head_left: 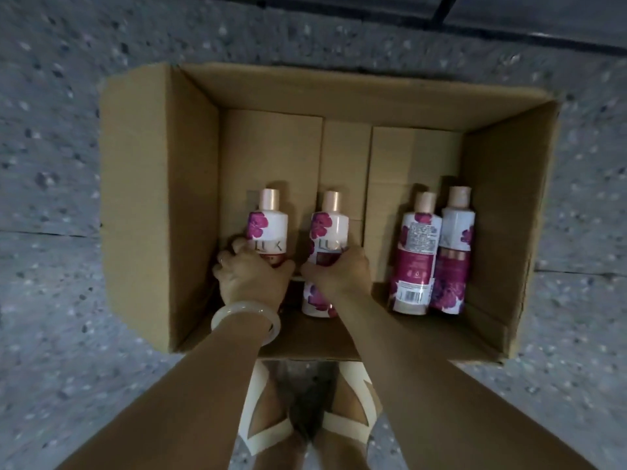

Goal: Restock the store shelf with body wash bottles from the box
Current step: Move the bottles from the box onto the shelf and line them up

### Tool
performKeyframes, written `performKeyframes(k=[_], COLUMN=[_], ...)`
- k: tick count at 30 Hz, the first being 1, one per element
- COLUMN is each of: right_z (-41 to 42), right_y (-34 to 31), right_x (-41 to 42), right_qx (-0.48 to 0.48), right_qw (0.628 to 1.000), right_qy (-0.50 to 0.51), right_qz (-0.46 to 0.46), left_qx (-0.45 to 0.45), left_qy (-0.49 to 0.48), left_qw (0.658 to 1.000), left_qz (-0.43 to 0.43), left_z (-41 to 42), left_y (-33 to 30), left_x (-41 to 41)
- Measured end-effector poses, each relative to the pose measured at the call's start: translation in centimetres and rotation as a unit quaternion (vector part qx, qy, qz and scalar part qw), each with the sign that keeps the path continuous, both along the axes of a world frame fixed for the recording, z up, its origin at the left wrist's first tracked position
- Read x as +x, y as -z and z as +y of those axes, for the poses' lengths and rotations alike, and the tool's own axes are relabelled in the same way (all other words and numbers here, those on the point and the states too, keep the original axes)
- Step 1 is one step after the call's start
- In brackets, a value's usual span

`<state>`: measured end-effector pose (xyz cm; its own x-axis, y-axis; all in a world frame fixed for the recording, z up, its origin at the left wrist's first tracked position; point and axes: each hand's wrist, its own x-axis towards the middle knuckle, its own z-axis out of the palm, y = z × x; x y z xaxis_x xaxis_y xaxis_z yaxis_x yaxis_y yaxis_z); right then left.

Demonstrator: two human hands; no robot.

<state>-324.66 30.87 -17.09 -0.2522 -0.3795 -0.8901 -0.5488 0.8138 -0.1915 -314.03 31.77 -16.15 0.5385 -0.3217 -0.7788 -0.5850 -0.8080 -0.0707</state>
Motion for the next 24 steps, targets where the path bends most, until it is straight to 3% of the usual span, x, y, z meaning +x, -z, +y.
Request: performKeyframes(k=[4, 8, 12, 24], right_z=[-1.3, -3.9, -6.7, -10.3], right_y=[-2.7, -8.7, -17.6, -49.7], right_x=[-0.9, -1.8, -2.7, -7.5], right_qx=[-0.050, -0.132, -0.200, -0.389], right_qw=[0.994, 0.983, 0.968, 0.898], right_qy=[0.078, 0.097, 0.112, 0.150], right_qz=[-0.051, -0.087, -0.101, -0.137], left_qx=[-0.126, -0.226, -0.325, -0.483], left_qy=[-0.122, -0.172, -0.168, -0.086], left_qw=[0.984, 0.951, 0.916, 0.826], left_qz=[0.039, 0.126, 0.167, 0.276], left_z=[-0.1, -1.6, -4.4, -11.9], left_y=[-2.5, -7.7, -16.0, -47.6], left_x=[-0.4, -0.7, -1.7, -5.3])
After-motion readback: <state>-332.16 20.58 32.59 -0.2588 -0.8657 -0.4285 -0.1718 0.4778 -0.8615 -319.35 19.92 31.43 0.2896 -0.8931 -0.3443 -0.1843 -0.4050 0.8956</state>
